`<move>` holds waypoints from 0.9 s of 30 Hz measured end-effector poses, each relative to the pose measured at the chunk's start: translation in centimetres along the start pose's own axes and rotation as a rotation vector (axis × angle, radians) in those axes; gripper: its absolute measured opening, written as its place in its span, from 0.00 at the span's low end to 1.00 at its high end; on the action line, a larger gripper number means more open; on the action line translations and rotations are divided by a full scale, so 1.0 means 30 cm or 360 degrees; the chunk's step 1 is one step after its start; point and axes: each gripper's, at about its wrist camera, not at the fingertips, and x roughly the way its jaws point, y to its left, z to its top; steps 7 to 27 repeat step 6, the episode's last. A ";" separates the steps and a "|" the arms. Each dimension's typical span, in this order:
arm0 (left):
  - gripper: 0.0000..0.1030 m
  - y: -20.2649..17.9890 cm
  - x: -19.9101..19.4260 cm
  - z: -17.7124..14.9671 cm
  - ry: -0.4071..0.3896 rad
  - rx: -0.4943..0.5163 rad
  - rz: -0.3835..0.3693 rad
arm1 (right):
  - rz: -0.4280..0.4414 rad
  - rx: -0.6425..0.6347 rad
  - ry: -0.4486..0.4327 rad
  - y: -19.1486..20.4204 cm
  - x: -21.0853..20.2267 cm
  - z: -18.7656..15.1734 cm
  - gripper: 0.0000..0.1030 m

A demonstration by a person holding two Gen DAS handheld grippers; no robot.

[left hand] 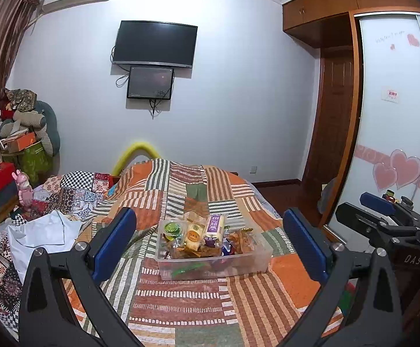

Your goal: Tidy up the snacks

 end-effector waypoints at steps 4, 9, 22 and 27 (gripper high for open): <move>1.00 -0.008 0.004 -0.006 -0.0002 0.0020 -0.0008 | -0.0004 0.0001 0.0002 0.001 0.002 -0.001 1.00; 1.00 -0.009 0.009 -0.008 0.0011 0.0021 -0.0015 | -0.0003 0.0003 0.0003 -0.001 0.001 0.001 1.00; 1.00 -0.009 0.009 -0.008 0.0011 0.0021 -0.0015 | -0.0003 0.0003 0.0003 -0.001 0.001 0.001 1.00; 1.00 -0.009 0.009 -0.008 0.0011 0.0021 -0.0015 | -0.0003 0.0003 0.0003 -0.001 0.001 0.001 1.00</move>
